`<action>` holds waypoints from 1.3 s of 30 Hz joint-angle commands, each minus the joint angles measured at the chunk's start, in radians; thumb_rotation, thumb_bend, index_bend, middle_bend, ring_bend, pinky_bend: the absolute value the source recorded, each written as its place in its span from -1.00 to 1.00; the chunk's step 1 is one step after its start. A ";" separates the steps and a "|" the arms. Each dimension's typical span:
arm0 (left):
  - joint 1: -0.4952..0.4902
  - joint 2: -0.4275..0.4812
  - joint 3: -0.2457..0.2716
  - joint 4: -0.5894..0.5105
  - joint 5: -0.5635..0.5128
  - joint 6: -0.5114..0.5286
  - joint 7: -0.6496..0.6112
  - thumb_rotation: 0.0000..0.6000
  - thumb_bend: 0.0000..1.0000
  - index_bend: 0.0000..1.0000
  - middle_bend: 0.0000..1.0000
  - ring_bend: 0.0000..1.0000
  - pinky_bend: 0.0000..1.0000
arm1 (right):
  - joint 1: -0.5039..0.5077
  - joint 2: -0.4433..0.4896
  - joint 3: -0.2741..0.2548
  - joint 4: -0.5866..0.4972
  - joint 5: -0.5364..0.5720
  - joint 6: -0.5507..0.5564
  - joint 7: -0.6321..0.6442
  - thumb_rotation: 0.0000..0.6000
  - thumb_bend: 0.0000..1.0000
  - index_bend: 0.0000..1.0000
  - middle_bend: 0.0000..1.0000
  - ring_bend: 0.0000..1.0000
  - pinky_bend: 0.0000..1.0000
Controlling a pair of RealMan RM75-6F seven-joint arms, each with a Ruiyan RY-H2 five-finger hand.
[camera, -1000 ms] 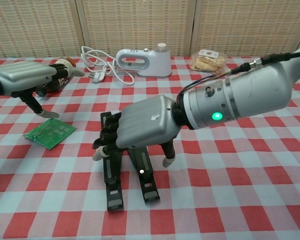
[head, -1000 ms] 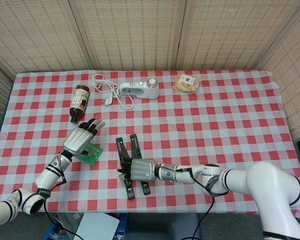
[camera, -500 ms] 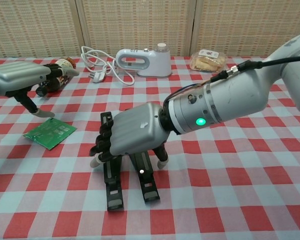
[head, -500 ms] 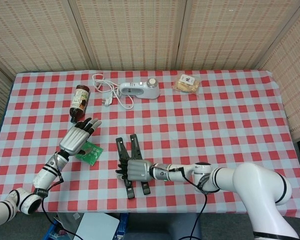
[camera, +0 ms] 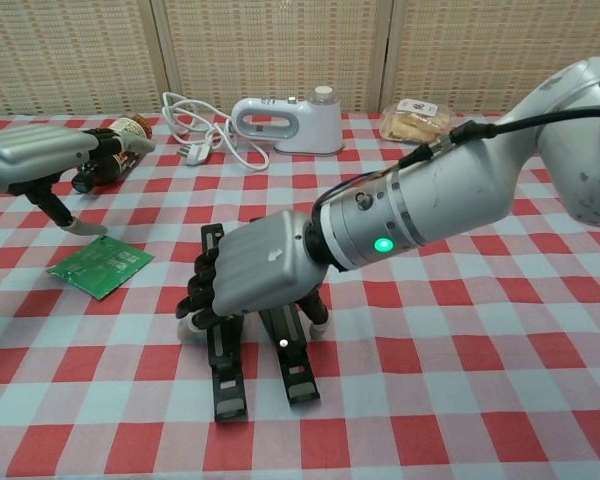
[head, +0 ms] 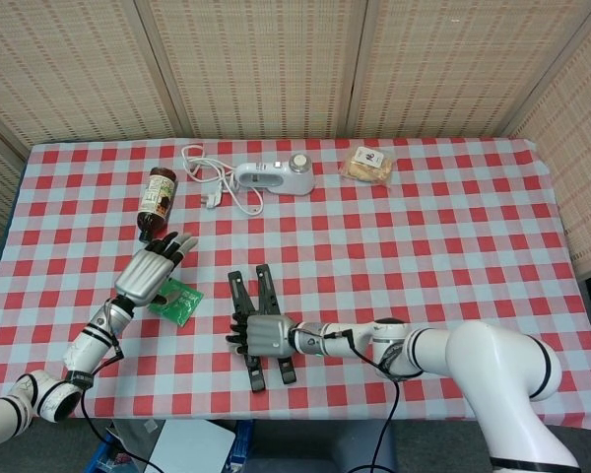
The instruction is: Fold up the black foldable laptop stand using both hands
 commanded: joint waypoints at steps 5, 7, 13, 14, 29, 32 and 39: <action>0.003 0.000 0.001 0.006 0.003 0.000 -0.008 1.00 -0.59 -1.00 -1.00 -1.00 -0.62 | 0.008 -0.007 -0.009 0.006 0.005 0.003 0.008 1.00 -0.64 -0.94 -0.75 -1.00 -1.00; 0.004 -0.001 0.001 0.009 0.004 0.000 -0.010 1.00 -0.59 -1.00 -1.00 -1.00 -0.62 | 0.007 -0.010 -0.013 0.012 0.003 0.015 0.014 1.00 -0.61 -0.82 -0.66 -1.00 -1.00; 0.005 -0.004 0.002 0.013 0.007 0.000 -0.014 1.00 -0.59 -1.00 -1.00 -1.00 -0.62 | 0.006 -0.019 -0.030 0.030 -0.012 0.059 0.043 1.00 -0.54 -0.46 -0.37 -0.99 -0.99; 0.005 -0.004 0.002 0.013 0.008 -0.001 -0.014 1.00 -0.59 -1.00 -1.00 -1.00 -0.62 | 0.006 -0.021 -0.033 0.033 -0.014 0.065 0.048 1.00 -0.54 -0.43 -0.35 -0.98 -0.98; 0.005 -0.009 0.000 0.017 0.012 -0.002 -0.014 1.00 -0.59 -1.00 -1.00 -1.00 -0.62 | -0.013 -0.043 -0.047 0.089 -0.034 0.175 0.104 1.00 -0.43 -0.02 -0.03 -0.64 -0.80; 0.004 -0.009 -0.001 0.015 0.011 -0.002 -0.014 1.00 -0.59 -1.00 -1.00 -1.00 -0.62 | -0.017 -0.046 -0.046 0.095 -0.034 0.185 0.103 1.00 -0.43 0.00 -0.03 -0.63 -0.80; 0.002 -0.001 -0.010 0.004 0.004 -0.004 -0.008 1.00 -0.59 -1.00 -1.00 -1.00 -0.62 | -0.055 -0.032 -0.009 0.064 0.030 0.173 0.031 1.00 -0.76 -0.94 -0.84 -0.95 -0.82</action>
